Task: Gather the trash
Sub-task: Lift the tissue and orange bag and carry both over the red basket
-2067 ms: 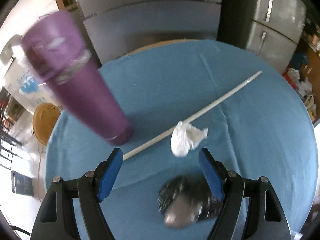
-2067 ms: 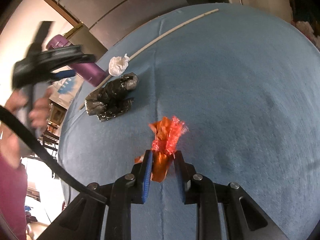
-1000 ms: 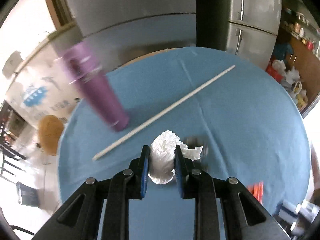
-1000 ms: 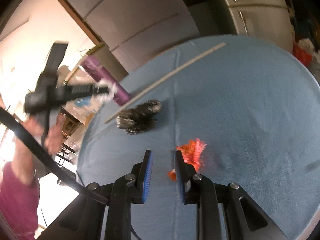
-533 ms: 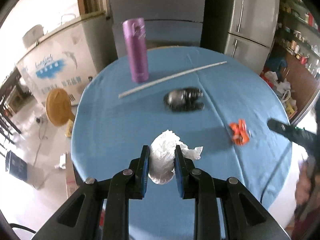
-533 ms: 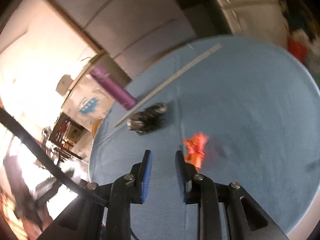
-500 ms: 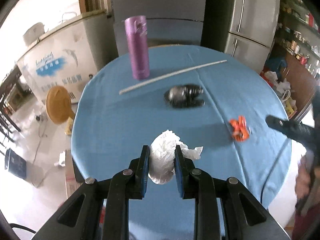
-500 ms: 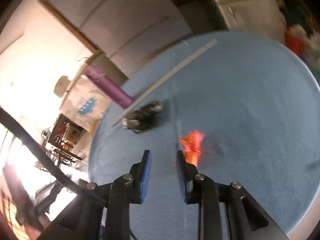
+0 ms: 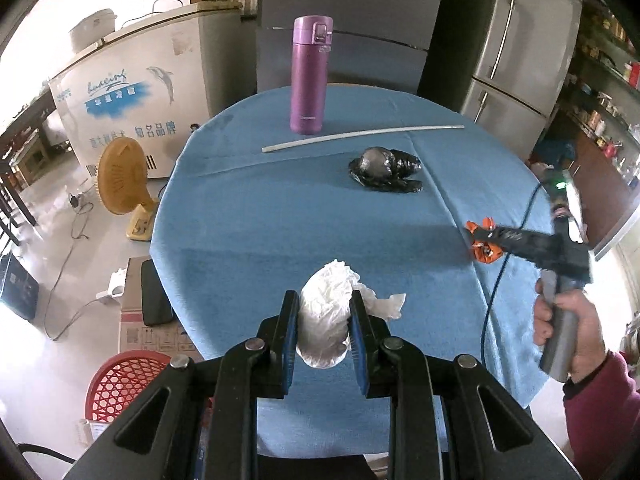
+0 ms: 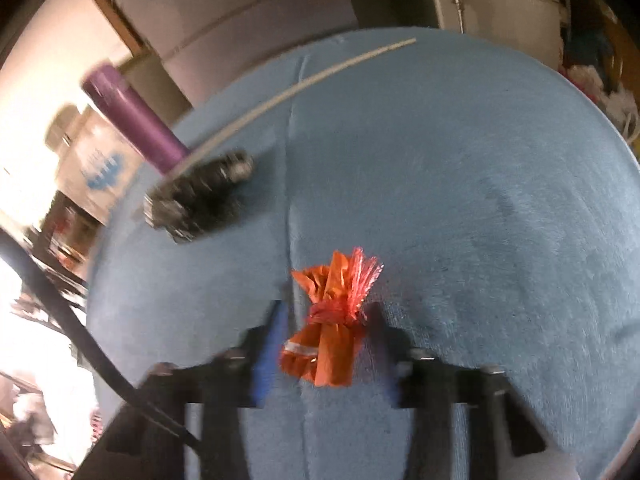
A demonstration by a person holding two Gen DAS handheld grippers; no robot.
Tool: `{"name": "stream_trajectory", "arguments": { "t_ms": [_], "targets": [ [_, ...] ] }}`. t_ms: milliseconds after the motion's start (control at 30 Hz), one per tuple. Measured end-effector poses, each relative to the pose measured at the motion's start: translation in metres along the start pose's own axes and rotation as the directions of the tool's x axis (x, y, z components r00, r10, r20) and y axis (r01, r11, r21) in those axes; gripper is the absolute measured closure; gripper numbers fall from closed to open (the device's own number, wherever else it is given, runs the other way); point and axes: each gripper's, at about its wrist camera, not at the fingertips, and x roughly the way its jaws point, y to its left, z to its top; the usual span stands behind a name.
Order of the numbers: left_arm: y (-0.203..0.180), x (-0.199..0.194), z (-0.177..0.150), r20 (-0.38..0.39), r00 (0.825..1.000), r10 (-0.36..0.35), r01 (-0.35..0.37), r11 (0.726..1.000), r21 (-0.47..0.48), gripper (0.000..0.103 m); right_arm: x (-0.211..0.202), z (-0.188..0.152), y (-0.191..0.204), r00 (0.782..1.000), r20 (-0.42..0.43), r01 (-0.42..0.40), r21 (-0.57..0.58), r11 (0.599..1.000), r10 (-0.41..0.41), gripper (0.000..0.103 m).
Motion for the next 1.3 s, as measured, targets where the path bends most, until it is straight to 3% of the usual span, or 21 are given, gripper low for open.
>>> {"name": "stream_trajectory", "arguments": {
  "t_ms": [67,100,233,400,567,733,900,1300],
  "targets": [
    [0.001,-0.002,0.000,0.003,1.000,0.000,0.000,1.000,-0.004,0.078,0.003,-0.001,0.010,0.999,0.016,0.049,-0.055,0.997,-0.048,0.066],
    [0.001,-0.002,0.000,0.005,1.000,-0.002,0.002,1.000,-0.006,0.078,0.002,-0.001,0.013,0.998,0.024,0.062,-0.068,0.996,-0.060,0.076],
    [0.005,-0.005,0.000,0.019,1.000,0.016,-0.016,1.000,-0.017,0.078,-0.012,-0.008,0.017,0.999,0.041,0.017,-0.071,0.997,-0.015,0.076],
    [0.012,-0.016,0.000,0.055,0.996,0.065,-0.063,0.997,-0.035,0.078,-0.048,-0.017,0.030,0.988,0.064,-0.134,-0.093,0.987,0.140,0.076],
    [0.019,-0.031,-0.004,0.098,0.988,0.115,-0.110,0.992,-0.055,0.078,-0.084,-0.031,0.061,0.953,0.083,-0.277,-0.163,0.947,0.292,0.076],
    [0.024,-0.046,-0.011,0.132,0.976,0.174,-0.168,0.984,-0.053,0.078,-0.107,-0.050,0.099,0.920,0.098,-0.347,-0.251,0.904,0.380,0.076],
    [0.031,-0.056,-0.016,0.153,0.968,0.201,-0.192,0.979,-0.068,0.078,-0.125,-0.070,0.127,0.904,0.099,-0.367,-0.322,0.873,0.417,0.076],
    [0.044,-0.054,-0.023,0.152,0.946,0.288,-0.278,0.957,-0.082,0.078,-0.142,-0.094,0.153,0.895,0.080,-0.369,-0.420,0.829,0.439,0.076]
  ]
}}
